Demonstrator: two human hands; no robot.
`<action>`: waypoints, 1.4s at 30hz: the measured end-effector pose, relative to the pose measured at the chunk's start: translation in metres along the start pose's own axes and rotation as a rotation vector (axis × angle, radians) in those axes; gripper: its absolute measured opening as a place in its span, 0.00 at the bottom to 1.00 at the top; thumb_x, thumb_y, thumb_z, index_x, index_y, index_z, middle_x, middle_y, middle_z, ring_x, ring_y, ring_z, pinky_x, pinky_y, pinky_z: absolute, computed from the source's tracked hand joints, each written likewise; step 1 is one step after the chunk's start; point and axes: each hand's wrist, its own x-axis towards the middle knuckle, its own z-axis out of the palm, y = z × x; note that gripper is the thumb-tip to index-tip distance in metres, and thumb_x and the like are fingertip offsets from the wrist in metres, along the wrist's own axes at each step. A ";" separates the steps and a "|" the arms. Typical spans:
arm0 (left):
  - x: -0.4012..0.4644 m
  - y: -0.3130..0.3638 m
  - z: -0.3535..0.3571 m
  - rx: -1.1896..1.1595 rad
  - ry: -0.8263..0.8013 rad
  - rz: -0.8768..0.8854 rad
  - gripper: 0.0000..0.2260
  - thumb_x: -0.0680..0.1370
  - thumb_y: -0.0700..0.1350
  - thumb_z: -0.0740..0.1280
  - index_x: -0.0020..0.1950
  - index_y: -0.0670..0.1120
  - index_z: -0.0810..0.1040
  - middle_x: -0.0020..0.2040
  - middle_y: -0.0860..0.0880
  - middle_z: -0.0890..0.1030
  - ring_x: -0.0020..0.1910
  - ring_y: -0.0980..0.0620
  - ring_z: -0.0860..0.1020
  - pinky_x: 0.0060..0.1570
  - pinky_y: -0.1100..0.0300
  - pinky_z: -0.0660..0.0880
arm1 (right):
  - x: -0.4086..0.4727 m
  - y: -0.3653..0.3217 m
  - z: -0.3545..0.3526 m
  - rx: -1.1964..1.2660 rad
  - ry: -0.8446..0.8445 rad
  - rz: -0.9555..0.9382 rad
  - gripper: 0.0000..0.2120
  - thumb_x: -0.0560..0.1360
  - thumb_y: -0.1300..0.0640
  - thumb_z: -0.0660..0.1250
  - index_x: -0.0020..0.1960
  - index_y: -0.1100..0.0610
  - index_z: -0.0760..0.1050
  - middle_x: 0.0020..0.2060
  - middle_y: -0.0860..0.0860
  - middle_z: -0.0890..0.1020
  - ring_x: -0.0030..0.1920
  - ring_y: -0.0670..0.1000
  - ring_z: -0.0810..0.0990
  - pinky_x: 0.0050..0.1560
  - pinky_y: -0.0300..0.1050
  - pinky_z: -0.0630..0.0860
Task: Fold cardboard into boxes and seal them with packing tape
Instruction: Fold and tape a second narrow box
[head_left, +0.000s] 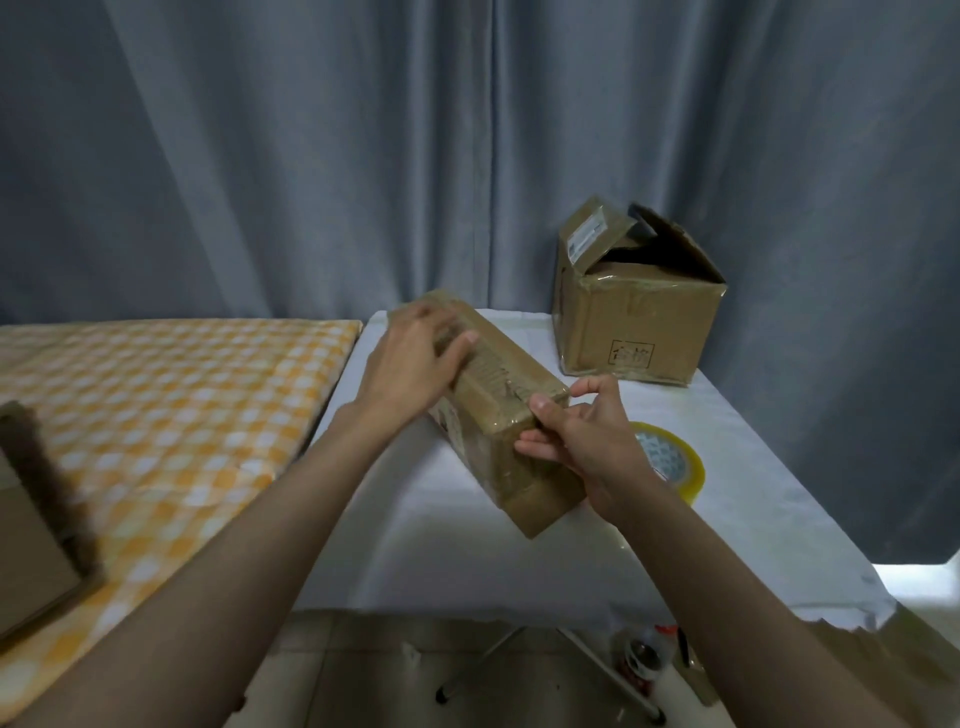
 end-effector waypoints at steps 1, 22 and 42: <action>0.016 -0.012 0.000 0.042 -0.031 -0.069 0.22 0.81 0.55 0.63 0.70 0.43 0.75 0.70 0.42 0.74 0.69 0.43 0.71 0.69 0.51 0.67 | 0.001 0.001 0.000 0.004 0.004 -0.007 0.17 0.77 0.64 0.71 0.53 0.54 0.62 0.41 0.59 0.76 0.33 0.53 0.83 0.38 0.46 0.85; 0.016 -0.067 -0.081 0.043 0.187 -0.381 0.20 0.80 0.56 0.62 0.52 0.39 0.82 0.54 0.34 0.80 0.58 0.36 0.75 0.60 0.46 0.72 | 0.015 -0.025 0.020 -0.024 0.064 -0.159 0.12 0.78 0.56 0.70 0.57 0.59 0.73 0.34 0.53 0.80 0.32 0.48 0.78 0.43 0.46 0.78; -0.059 -0.025 -0.054 0.327 0.253 -0.094 0.18 0.78 0.42 0.63 0.68 0.39 0.73 0.65 0.38 0.74 0.63 0.37 0.71 0.65 0.47 0.65 | -0.006 -0.009 -0.009 -0.568 0.011 -0.191 0.22 0.84 0.47 0.58 0.75 0.52 0.69 0.64 0.50 0.80 0.64 0.53 0.77 0.69 0.54 0.71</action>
